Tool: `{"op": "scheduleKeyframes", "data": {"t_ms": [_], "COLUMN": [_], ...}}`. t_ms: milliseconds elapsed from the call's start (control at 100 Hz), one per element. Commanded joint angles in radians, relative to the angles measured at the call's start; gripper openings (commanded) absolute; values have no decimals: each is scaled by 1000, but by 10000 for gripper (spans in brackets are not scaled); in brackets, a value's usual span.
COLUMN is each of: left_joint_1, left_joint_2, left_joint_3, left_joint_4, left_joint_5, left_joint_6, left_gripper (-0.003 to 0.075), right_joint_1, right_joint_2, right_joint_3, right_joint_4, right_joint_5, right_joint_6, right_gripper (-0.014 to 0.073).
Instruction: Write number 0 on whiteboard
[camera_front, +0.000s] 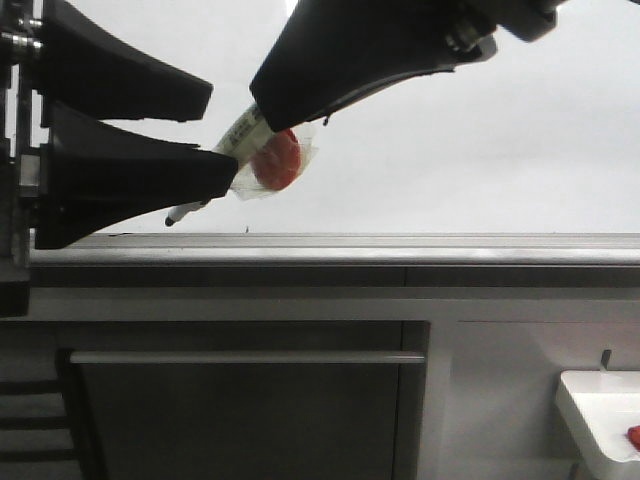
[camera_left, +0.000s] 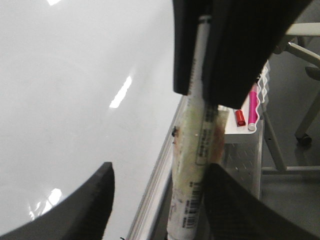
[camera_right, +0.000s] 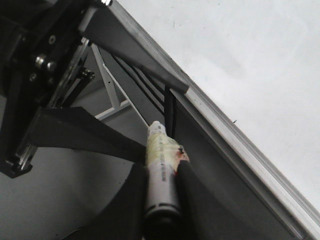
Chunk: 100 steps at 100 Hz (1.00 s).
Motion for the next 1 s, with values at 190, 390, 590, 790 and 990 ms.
{"op": "scheduleKeyframes", "data": {"t_ms": [190,390,590,790,990], "left_joint_1": [-5,-5,21,100,150], "left_joint_2": [-140,-336,-509,-556,-556], "left_joint_3": [-24,-24,-24,-24,-24], "left_joint_4": [-66,-169,-499,-549,-568], "left_joint_5": [31,241,398,455,452], "left_joint_6": [-4,-21,-21,-21,-21], "left_gripper": [456,371,-19,-20,-20], "right_joint_1": [-12,-74,-76,-66,-66], "right_joint_2": [-20,-20,-21,1,62], "right_joint_3": [-32,-32,-32,-32,-67], "right_joint_4": [0,0,0,0,0], "right_joint_5": [-131,-201,-303,-369,-347], "right_joint_6": [-9,-6,-6,-6,-6], "right_gripper": [-67,-67,-67,-67,-68]}}
